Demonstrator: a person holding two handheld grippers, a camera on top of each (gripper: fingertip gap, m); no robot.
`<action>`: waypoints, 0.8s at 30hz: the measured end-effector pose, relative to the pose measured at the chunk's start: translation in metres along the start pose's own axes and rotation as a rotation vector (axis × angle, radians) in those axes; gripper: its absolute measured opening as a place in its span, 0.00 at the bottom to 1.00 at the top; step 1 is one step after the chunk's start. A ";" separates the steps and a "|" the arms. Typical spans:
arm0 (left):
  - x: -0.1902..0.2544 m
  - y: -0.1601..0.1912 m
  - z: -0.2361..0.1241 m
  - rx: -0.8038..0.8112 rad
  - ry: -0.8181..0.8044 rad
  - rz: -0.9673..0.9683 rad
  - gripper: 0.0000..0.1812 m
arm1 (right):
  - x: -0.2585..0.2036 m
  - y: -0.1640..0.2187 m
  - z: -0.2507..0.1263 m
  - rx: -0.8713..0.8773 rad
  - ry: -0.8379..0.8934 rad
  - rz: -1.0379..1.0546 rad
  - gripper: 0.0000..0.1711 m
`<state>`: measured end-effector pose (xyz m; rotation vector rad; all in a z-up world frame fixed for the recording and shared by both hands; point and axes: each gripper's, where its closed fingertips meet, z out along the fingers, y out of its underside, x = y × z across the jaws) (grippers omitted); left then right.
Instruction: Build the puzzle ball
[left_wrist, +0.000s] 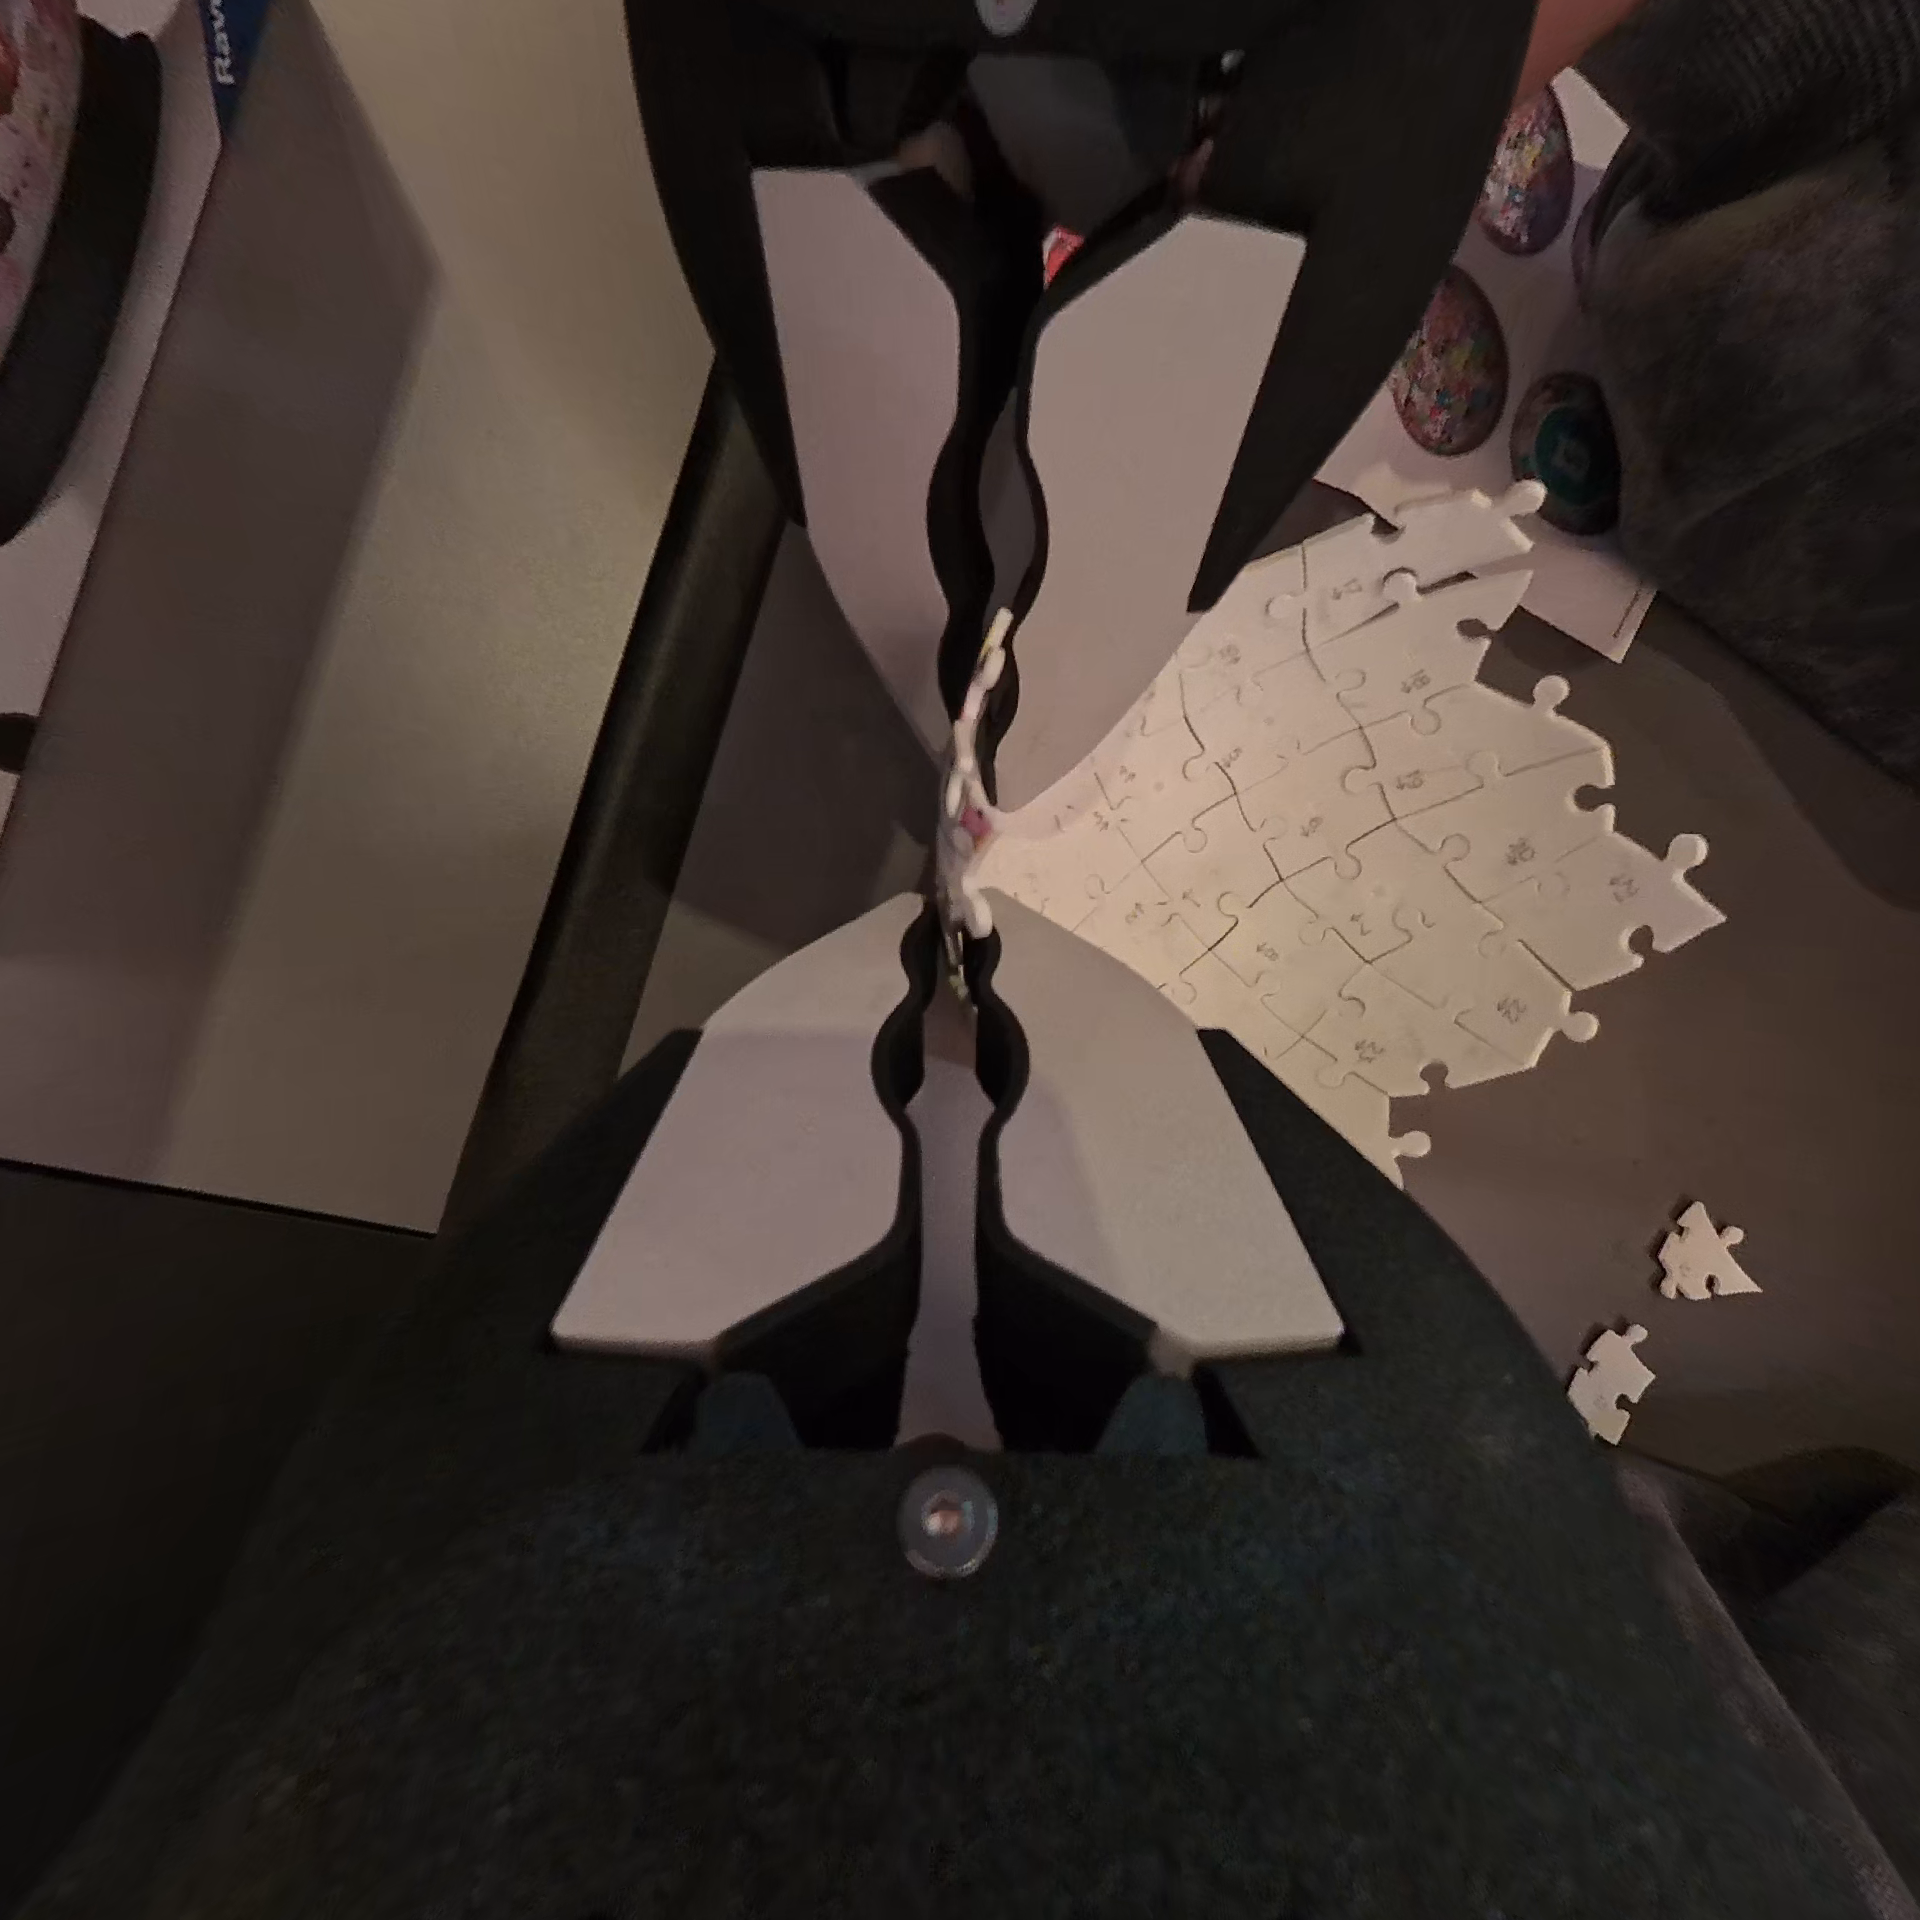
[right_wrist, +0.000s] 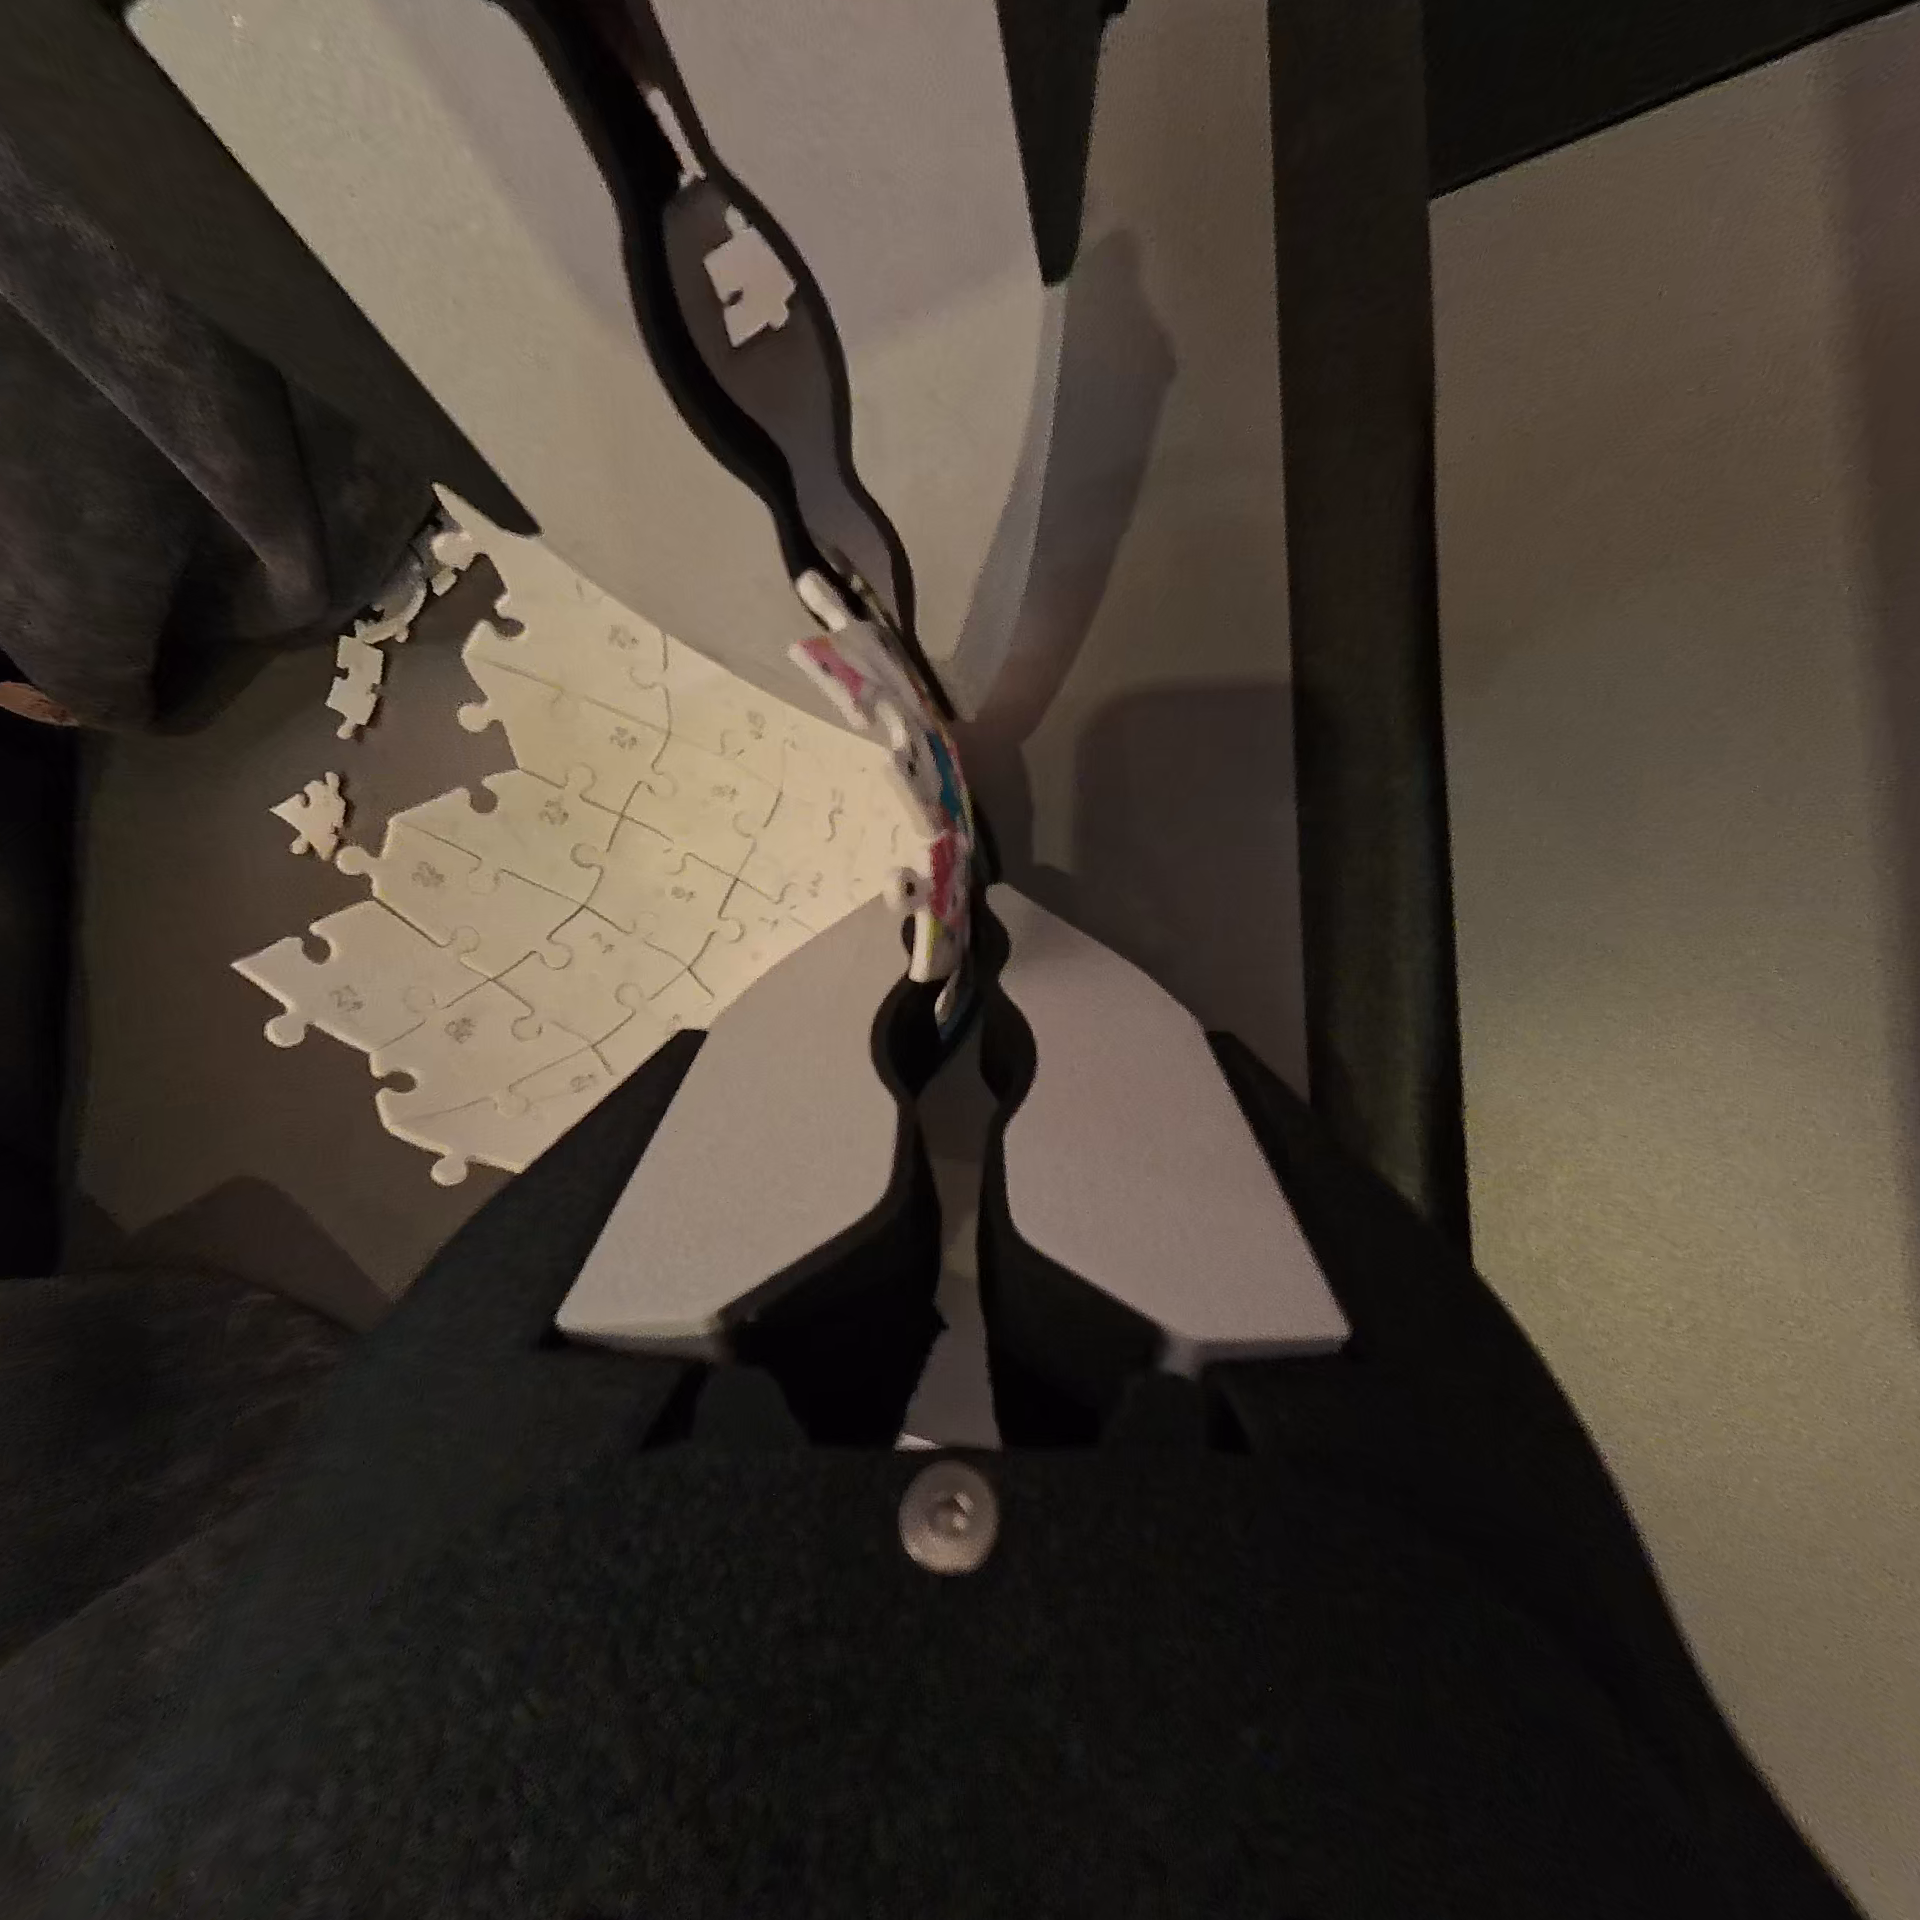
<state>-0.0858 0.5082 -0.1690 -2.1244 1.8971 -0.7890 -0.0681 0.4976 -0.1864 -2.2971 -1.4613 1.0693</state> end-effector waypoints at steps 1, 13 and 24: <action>-0.001 0.000 0.000 0.001 -0.003 -0.001 0.02 | 0.001 -0.001 0.000 0.002 0.011 -0.006 0.02; -0.002 0.001 -0.001 0.002 0.002 -0.008 0.02 | 0.000 -0.009 -0.004 0.080 -0.004 -0.016 0.05; -0.003 0.003 0.000 0.003 0.018 -0.033 0.02 | 0.003 -0.011 -0.001 0.088 0.048 -0.039 0.02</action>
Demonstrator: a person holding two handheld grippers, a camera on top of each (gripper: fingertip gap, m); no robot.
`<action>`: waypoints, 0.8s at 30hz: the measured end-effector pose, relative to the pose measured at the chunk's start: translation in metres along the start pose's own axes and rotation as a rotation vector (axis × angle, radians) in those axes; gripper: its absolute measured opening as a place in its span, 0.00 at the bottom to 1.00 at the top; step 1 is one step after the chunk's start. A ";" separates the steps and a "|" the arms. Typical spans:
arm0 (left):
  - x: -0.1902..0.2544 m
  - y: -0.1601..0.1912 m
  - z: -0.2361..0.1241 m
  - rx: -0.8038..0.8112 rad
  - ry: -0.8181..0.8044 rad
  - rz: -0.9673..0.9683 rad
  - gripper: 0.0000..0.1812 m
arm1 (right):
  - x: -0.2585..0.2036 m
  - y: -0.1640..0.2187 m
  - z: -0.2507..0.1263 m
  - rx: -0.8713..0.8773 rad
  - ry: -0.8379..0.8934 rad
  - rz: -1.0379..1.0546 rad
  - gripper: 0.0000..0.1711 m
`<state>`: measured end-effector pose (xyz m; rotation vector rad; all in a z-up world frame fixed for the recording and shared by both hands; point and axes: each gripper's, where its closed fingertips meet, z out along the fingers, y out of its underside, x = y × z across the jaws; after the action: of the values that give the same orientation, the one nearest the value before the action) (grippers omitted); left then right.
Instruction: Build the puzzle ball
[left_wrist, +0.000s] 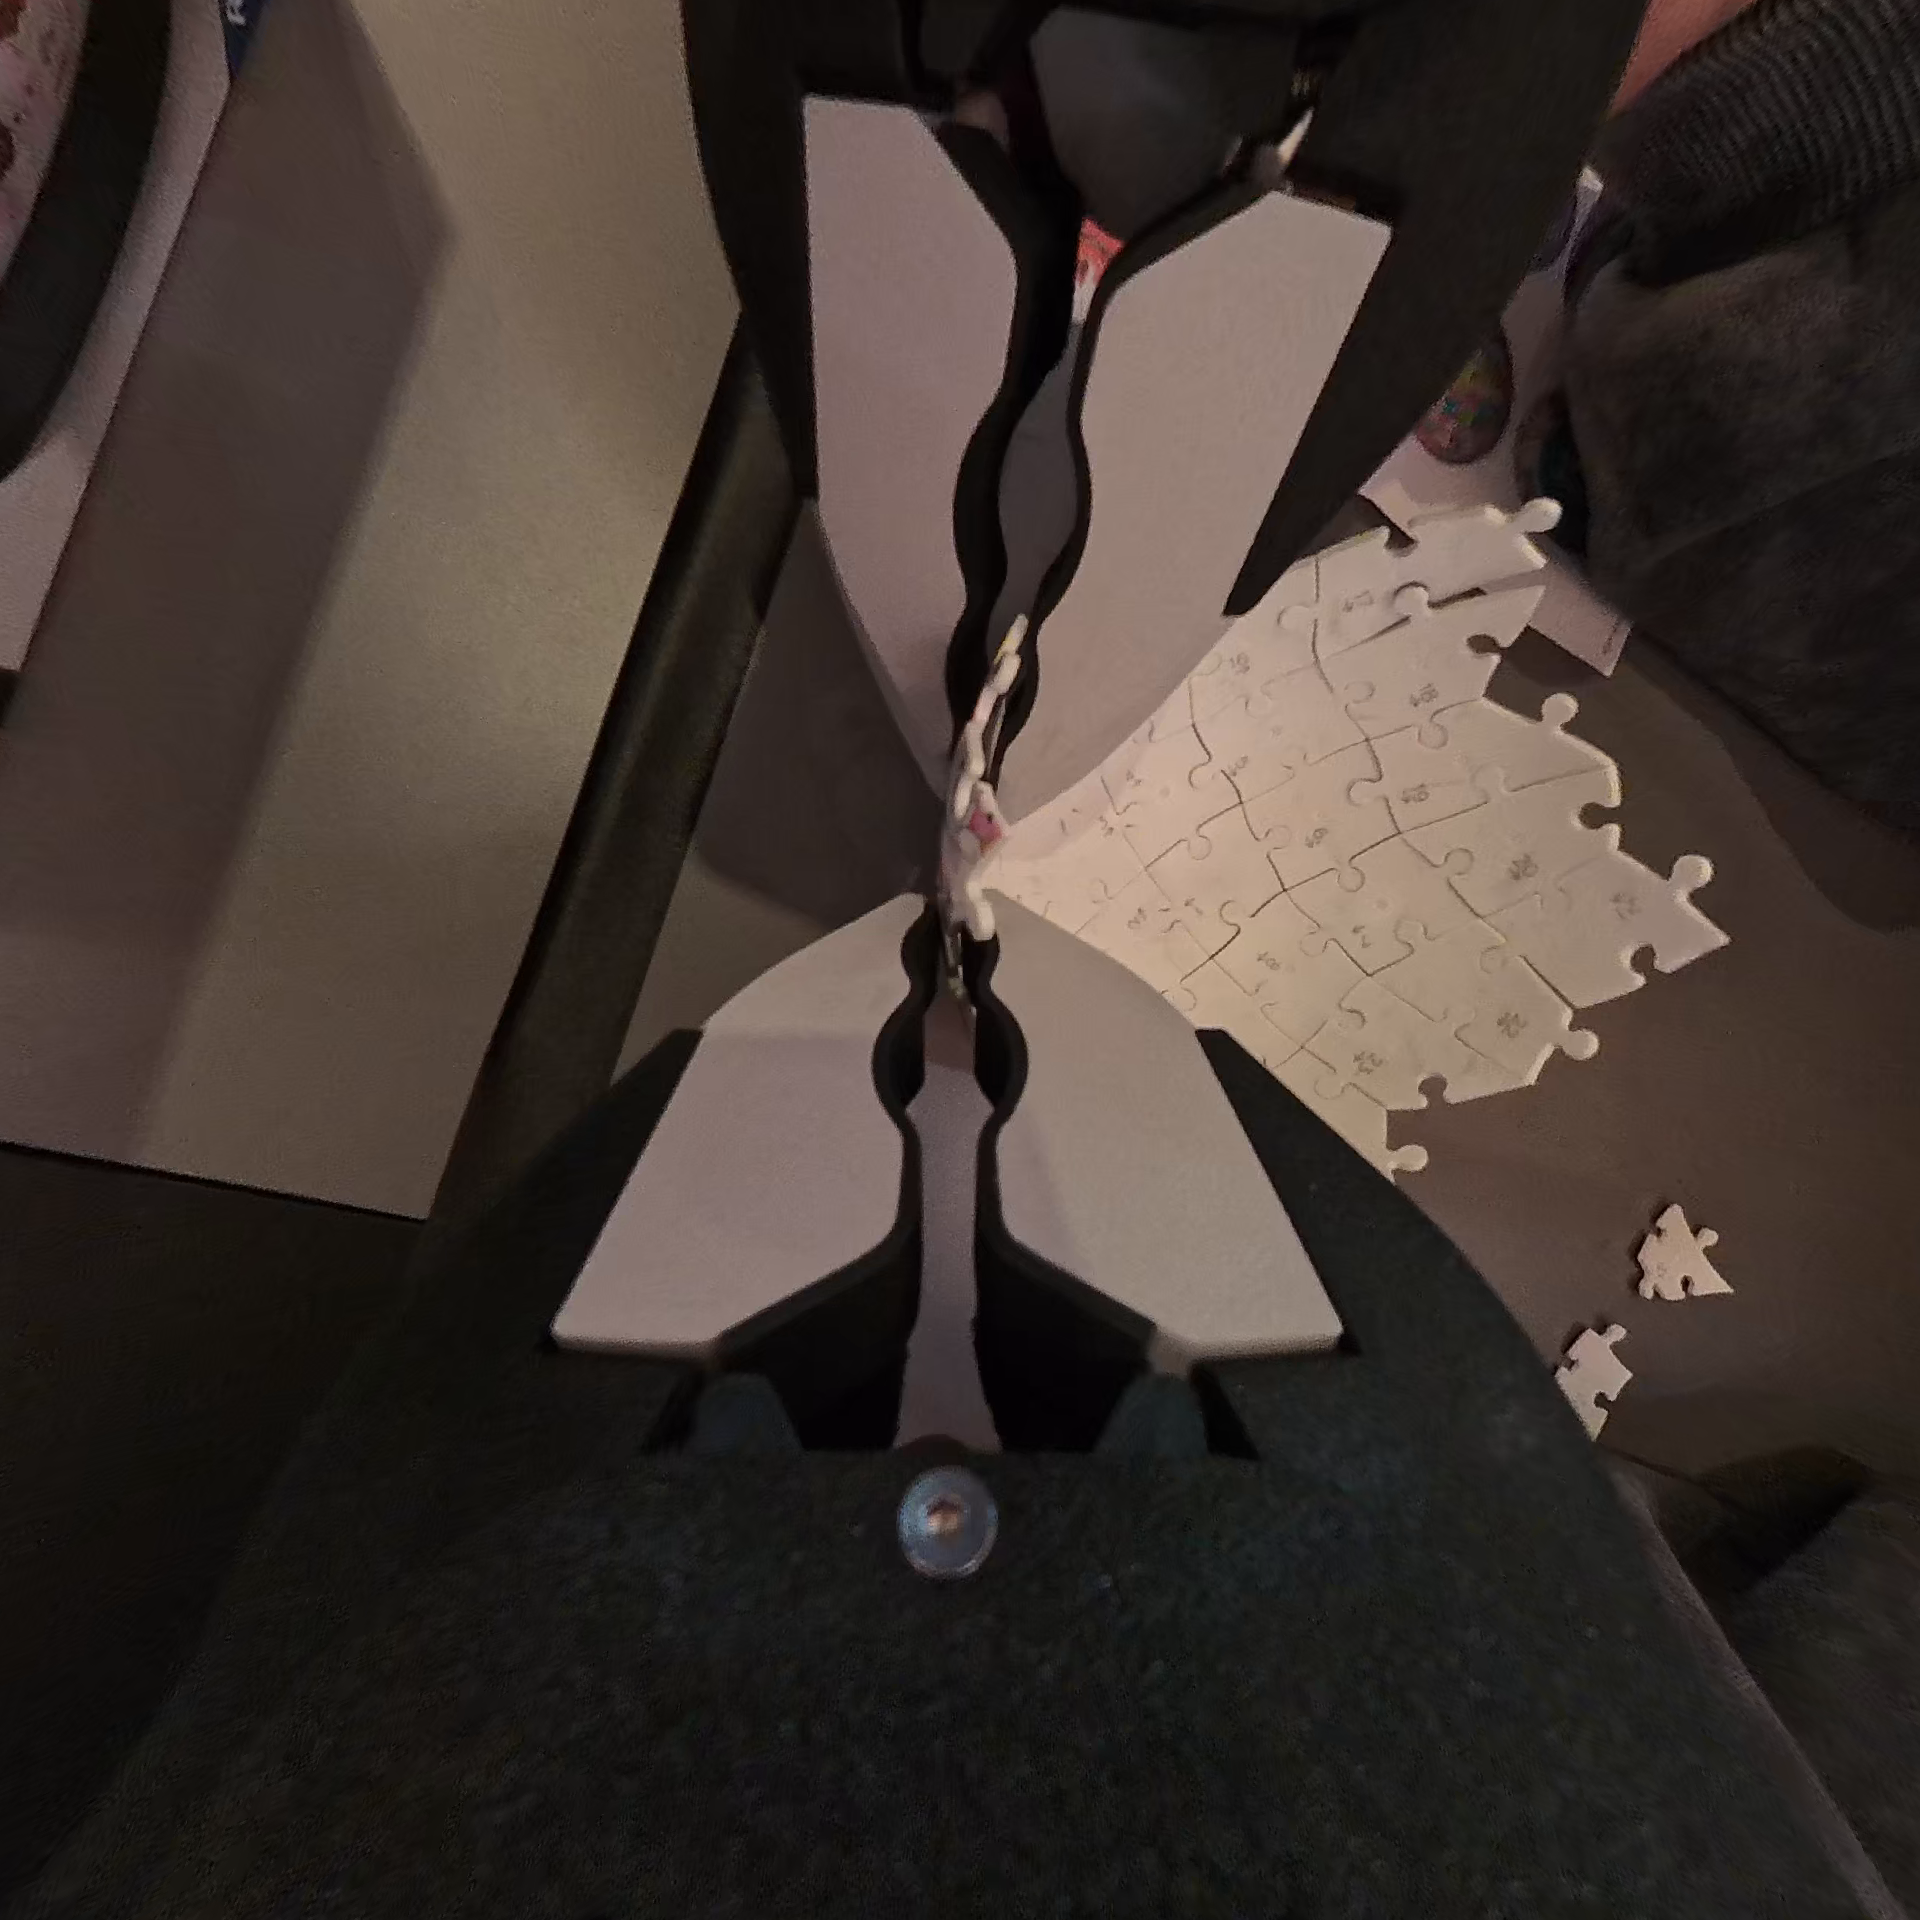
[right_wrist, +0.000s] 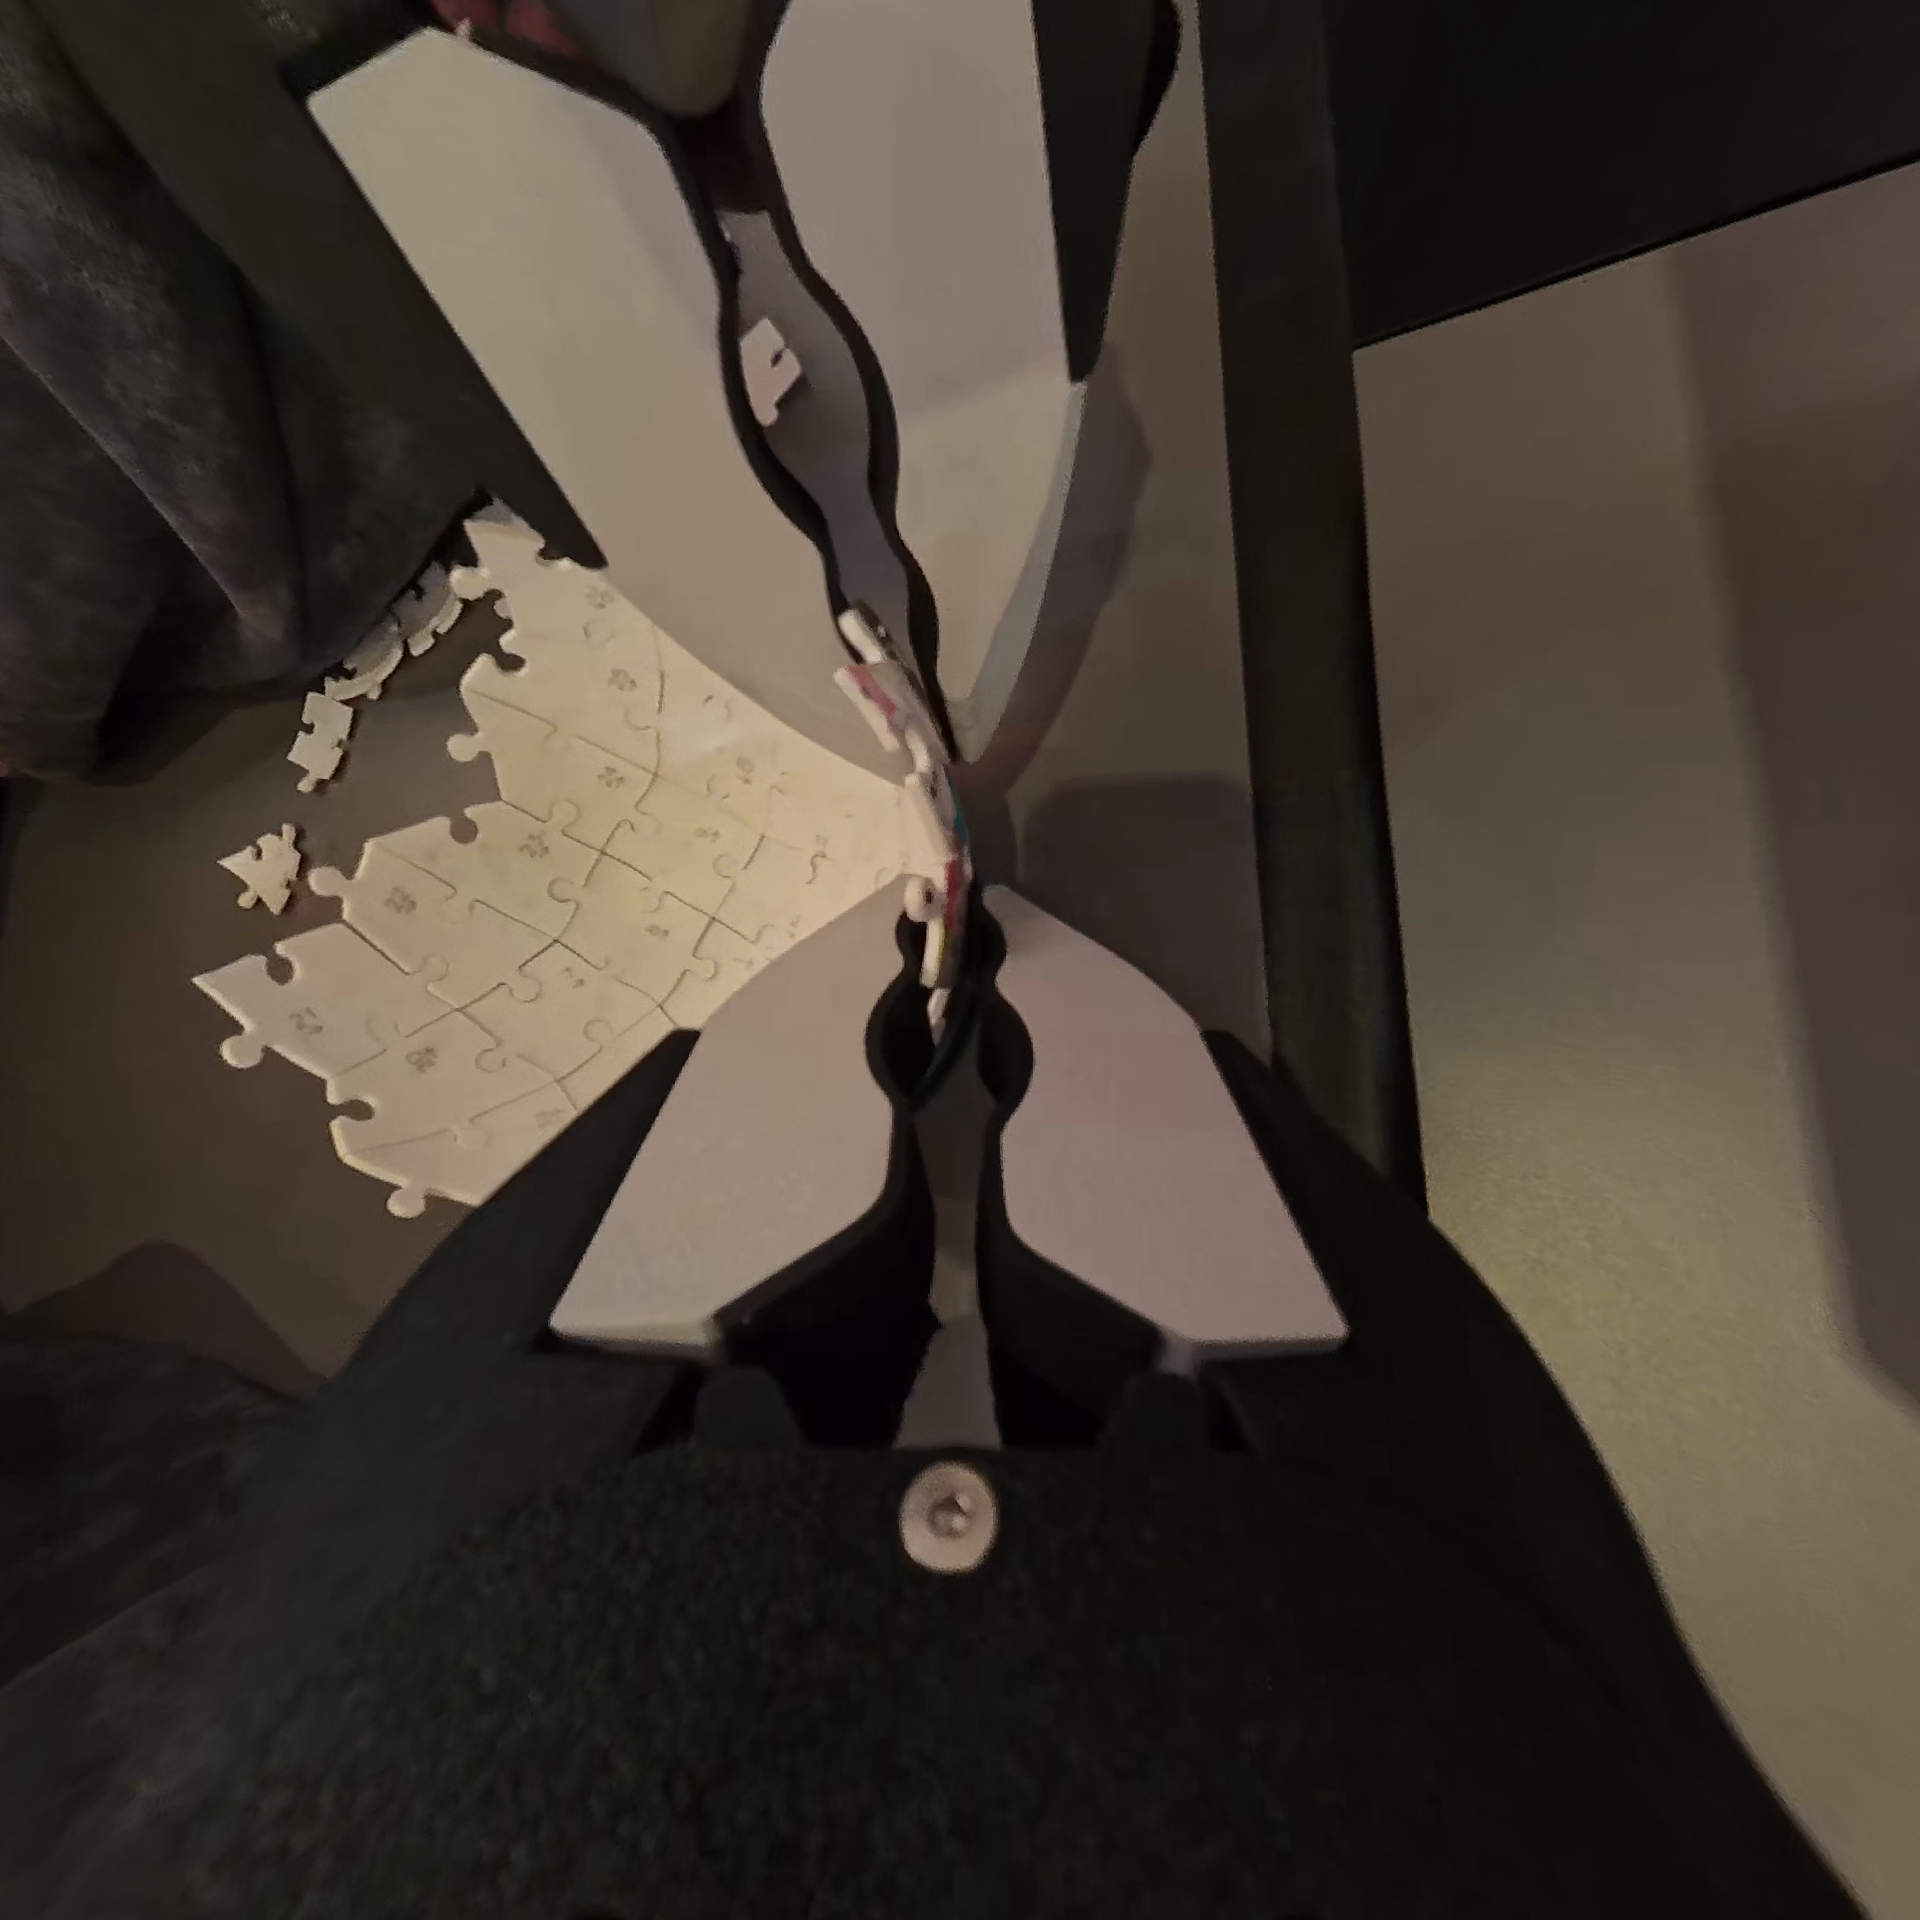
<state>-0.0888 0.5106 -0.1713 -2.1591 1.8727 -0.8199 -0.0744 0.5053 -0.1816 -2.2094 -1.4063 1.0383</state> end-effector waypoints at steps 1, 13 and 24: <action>0.001 0.001 0.001 -0.004 0.002 0.001 0.02 | 0.000 0.001 0.000 -0.011 0.007 -0.007 0.02; 0.000 0.005 0.003 -0.021 0.006 -0.011 0.02 | 0.003 0.002 0.004 -0.062 0.041 0.005 0.02; 0.000 0.008 0.004 -0.028 0.040 -0.060 0.02 | -0.001 -0.005 -0.024 -0.012 0.121 -0.031 0.06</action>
<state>-0.0937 0.5083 -0.1785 -2.2414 1.8575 -0.8592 -0.0607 0.5092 -0.1621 -2.2121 -1.3929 0.8725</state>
